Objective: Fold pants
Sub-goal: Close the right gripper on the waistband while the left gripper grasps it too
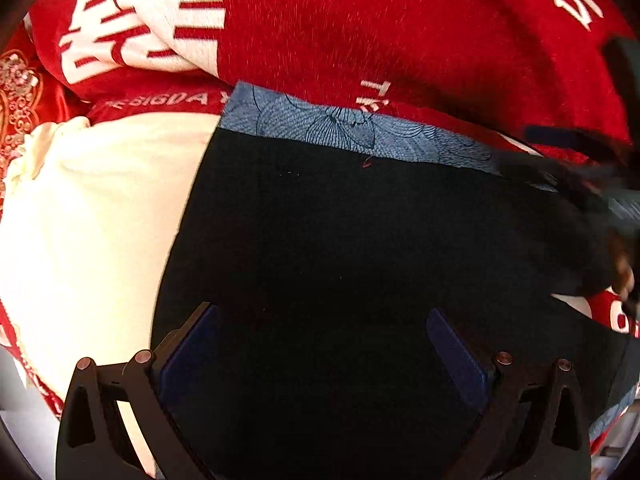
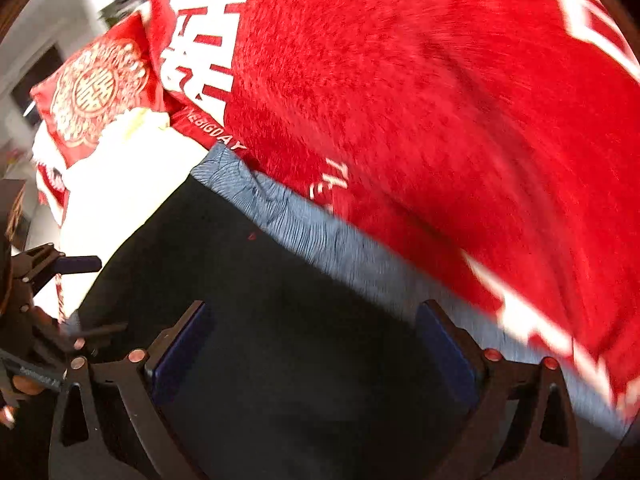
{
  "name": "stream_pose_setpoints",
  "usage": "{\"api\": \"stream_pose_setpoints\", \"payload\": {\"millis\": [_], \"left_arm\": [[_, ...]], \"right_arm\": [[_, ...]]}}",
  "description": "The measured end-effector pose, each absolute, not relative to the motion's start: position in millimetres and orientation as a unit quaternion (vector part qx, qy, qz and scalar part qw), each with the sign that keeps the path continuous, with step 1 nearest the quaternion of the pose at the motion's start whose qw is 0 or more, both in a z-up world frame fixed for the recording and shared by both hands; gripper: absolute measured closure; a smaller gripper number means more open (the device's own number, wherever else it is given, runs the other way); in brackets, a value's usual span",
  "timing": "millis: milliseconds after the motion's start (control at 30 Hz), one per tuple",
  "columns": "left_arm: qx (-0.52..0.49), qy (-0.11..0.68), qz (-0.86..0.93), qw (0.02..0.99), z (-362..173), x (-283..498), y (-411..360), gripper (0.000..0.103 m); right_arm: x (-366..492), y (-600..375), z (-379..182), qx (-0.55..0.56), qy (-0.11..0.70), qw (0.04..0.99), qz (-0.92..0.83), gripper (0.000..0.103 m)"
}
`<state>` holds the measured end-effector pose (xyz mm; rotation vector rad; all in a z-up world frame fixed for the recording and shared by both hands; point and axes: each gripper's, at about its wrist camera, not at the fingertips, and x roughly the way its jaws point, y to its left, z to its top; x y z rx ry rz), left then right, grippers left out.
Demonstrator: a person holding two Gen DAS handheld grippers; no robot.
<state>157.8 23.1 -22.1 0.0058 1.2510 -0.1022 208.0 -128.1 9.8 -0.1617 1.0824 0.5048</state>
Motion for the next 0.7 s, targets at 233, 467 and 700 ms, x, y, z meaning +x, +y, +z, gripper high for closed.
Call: {"api": "stream_pose_setpoints", "payload": {"millis": [233,467,700], "left_arm": [[0.003,0.590,-0.048,0.806,-38,171,27,0.000],[-0.012,0.596,-0.050,0.801,-44,174,34,0.000],[-0.051,0.590,-0.064,0.803,-29,184,35,0.000]], "right_arm": [[277,-98,-54,-0.144,0.556,0.762,0.299,0.031],[296,-83,-80,-0.170,0.563,0.730,0.349,0.030],[277,-71,-60,-0.190,0.554,0.720,0.373,0.094]]}}
